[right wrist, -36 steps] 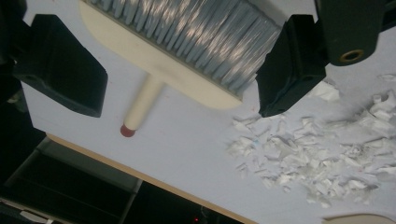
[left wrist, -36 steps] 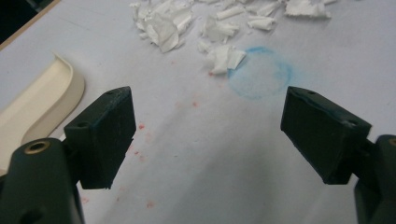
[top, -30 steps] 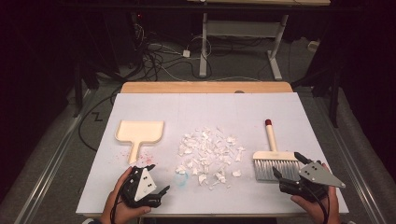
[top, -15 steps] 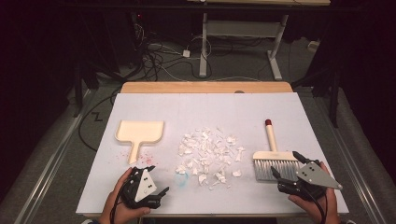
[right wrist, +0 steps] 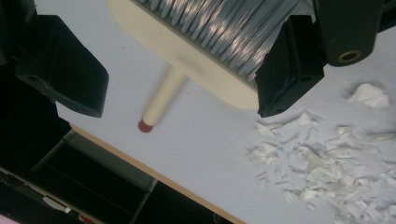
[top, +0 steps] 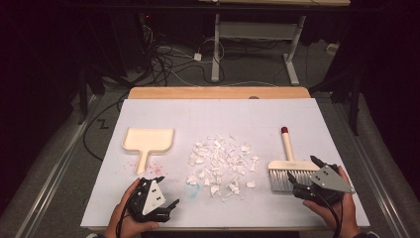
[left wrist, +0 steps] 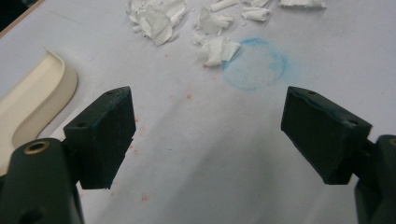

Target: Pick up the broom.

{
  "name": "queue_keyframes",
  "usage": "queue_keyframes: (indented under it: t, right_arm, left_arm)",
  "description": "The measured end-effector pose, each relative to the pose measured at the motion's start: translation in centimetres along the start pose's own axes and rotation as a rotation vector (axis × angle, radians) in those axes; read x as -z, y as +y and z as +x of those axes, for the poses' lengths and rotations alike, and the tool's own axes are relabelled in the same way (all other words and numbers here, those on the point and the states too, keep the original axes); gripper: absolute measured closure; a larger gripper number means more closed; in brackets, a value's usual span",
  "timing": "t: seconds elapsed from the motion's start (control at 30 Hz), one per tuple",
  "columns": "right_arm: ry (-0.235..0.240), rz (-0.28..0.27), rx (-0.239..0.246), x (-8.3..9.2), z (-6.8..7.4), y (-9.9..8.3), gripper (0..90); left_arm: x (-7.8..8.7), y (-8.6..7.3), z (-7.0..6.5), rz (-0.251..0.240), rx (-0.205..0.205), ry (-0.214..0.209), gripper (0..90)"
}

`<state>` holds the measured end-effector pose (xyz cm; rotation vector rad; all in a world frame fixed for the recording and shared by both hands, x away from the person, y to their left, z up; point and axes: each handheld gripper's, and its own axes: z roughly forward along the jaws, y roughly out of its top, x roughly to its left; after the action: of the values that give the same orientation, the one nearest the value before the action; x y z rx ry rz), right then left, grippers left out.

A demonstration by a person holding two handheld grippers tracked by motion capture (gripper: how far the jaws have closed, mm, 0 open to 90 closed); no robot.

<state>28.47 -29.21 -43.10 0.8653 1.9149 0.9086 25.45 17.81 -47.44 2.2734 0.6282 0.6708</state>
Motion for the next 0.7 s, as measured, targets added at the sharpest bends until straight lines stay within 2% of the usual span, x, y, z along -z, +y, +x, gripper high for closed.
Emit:
queue_keyframes:
  t: [0.03, 0.07, 0.1, 0.13, 0.17, 0.23, 0.27, 0.3, 0.33, 0.37, 0.57, 0.6, 0.63, 0.67, 0.7]
  right_arm:
    - [-0.008, 0.022, -0.004, -0.7, -0.4, 0.5, 19.5]
    - [-0.011, 0.035, -0.028, -1.1, -0.8, 0.7, 20.3]
    - [-0.011, 0.035, -0.028, -1.1, -0.8, 0.7, 20.3]
    - [-0.002, 0.083, -0.105, -2.0, -1.7, 1.2, 25.5]
    - [-0.002, 0.083, -0.105, -2.0, -1.7, 1.2, 25.5]
    - [0.017, 0.127, -0.181, -3.0, -2.7, 1.5, 26.9]
    - [0.017, 0.168, -0.215, -4.2, -3.4, 1.9, 27.0]
    - [0.02, 0.192, -0.231, -4.8, -3.7, 2.1, 27.0]
    - [0.02, 0.192, -0.231, -4.8, -3.7, 2.1, 27.0]
    - [0.046, 0.232, -0.281, -6.1, -4.2, 2.2, 27.0]
    - [0.048, 0.403, -0.318, -10.4, -4.9, 1.6, 29.0]
    - [0.036, 0.425, -0.322, -11.0, -5.0, 1.5, 30.4]
    - [0.036, 0.425, -0.322, -11.0, -5.0, 1.5, 30.4]
    - [0.047, 0.474, -0.353, -12.1, -5.1, 1.1, 35.6]
    - [0.05, 0.487, -0.357, -12.5, -5.0, 0.9, 38.7]
  left_arm:
    - [0.0, 0.0, 0.0, 0.002, 0.0, 0.0, 17.1]
    - [0.0, 0.0, 0.0, 0.003, -0.001, -0.001, 17.1]
    - [-0.1, 0.0, 0.0, 0.003, -0.002, -0.003, 17.1]
    - [-0.1, 0.1, 0.0, 0.001, -0.002, -0.003, 17.0]
    - [-0.2, 0.2, 0.0, 0.003, -0.004, -0.005, 17.0]
    - [-0.4, 0.3, 0.0, 0.004, -0.004, -0.01, 16.9]
    - [-0.5, 0.3, -0.1, 0.005, -0.005, -0.011, 17.0]
    - [-0.5, 0.3, -0.1, 0.008, -0.008, -0.013, 17.0]
    - [-0.5, 0.3, -0.1, 0.012, -0.011, -0.017, 17.0]
    - [-0.5, 0.2, -0.1, 0.013, -0.012, -0.02, 17.0]
    - [-0.4, 0.1, -0.1, 0.007, -0.008, -0.024, 16.9]
    - [-0.4, 0.1, -0.1, 0.01, -0.01, -0.025, 16.9]
    - [-0.4, 0.1, -0.1, 0.01, -0.019, -0.021, 16.9]
    - [-0.4, 0.1, -0.2, 0.014, -0.013, -0.027, 17.0]
    - [-0.4, 0.1, -0.1, 0.011, -0.019, -0.023, 17.0]
